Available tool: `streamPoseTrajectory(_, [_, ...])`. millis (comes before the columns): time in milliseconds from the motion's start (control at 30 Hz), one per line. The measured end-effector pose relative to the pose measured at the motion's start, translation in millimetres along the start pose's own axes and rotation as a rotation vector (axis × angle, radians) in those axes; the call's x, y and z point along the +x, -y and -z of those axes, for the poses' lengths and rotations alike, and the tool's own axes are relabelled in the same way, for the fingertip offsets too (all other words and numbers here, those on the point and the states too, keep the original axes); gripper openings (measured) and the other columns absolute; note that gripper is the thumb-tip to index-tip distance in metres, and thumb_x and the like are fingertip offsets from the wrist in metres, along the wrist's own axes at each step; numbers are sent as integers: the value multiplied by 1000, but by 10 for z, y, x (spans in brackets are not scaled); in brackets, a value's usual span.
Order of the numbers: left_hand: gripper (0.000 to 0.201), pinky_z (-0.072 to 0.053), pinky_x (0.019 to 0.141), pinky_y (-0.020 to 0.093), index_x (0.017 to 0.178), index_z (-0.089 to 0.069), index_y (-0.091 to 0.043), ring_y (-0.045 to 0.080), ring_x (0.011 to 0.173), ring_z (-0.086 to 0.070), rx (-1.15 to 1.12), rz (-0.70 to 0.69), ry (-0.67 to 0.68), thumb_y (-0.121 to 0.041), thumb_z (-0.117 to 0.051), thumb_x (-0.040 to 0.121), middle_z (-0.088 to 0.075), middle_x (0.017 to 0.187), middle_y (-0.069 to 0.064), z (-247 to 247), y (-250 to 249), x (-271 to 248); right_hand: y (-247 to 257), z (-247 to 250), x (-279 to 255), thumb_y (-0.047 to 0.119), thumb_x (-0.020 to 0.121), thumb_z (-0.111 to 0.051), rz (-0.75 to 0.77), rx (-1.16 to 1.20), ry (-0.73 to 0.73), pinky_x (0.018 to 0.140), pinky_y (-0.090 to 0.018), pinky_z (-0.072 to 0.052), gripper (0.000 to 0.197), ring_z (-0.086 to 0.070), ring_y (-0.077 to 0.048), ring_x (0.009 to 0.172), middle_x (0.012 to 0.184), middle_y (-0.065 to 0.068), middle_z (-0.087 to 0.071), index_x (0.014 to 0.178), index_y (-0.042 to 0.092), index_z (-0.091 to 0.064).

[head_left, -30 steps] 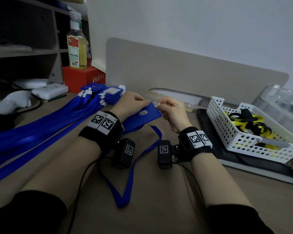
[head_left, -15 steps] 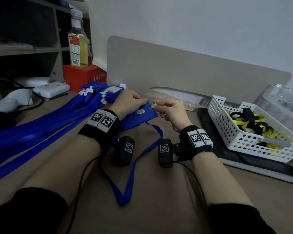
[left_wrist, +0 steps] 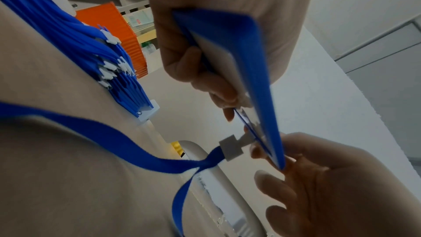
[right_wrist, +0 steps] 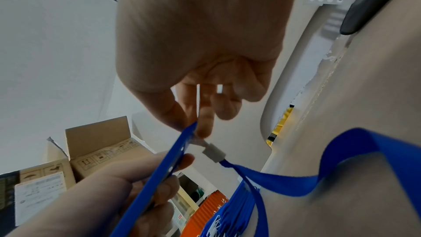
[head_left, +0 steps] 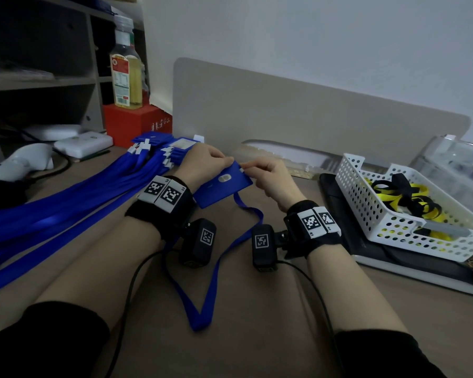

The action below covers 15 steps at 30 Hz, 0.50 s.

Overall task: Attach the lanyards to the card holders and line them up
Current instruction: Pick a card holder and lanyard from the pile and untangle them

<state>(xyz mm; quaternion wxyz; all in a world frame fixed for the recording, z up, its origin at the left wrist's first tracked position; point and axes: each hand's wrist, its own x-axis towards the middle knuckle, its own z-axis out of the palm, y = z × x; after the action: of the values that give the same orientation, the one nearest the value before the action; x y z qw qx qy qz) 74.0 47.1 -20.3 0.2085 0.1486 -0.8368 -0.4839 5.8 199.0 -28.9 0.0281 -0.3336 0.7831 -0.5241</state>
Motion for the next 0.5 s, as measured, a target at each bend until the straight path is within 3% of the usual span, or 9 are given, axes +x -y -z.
streamPoseTrajectory(67, [18,-52,71,26,94,-72,-19,10,82,-63,61,-58,80,-34,-62,91,-69,90,-3,29,-40,-26,7,8,6,15,94,-53,-2,16,3,45,-5,-34,18,-49,12,53,74,12,-56,101,11,-69])
streamPoseTrajectory(200, [16,-42,63,18,96,-69,-23,4,81,-58,196,-124,162,-36,-62,90,-64,87,-10,77,-113,-49,-5,-10,-31,23,97,-50,-58,36,148,47,-18,-28,16,-43,-4,57,68,11,-54,95,24,-66])
streamPoseTrajectory(300, [18,-39,71,22,101,-64,-25,5,91,-51,249,-119,124,-38,-63,89,-54,93,-14,115,-113,-40,3,-6,-51,22,98,-50,-82,119,258,48,-25,-19,24,-35,-4,45,51,12,-50,77,24,-61])
streamPoseTrajectory(367, [23,-38,78,23,107,-61,-25,6,93,-49,272,-141,132,-38,-63,89,-50,89,-17,140,-109,-39,0,15,-49,21,97,-53,-117,221,344,47,-26,-13,28,-29,-5,43,51,10,-46,71,24,-63])
streamPoseTrajectory(433, [28,-41,74,22,113,-59,-25,4,85,-53,262,-177,192,-38,-64,89,-50,85,-19,167,-125,-57,-20,43,-47,18,95,-55,-141,291,432,44,-24,-12,24,-27,-6,43,56,5,-46,75,24,-68])
streamPoseTrajectory(500, [30,-41,70,18,115,-58,-25,-1,78,-52,267,-216,265,-37,-64,89,-51,84,-20,184,-154,-93,-29,62,-50,15,93,-58,-166,319,495,39,-19,-16,12,-29,-6,41,63,-2,-49,88,15,-69])
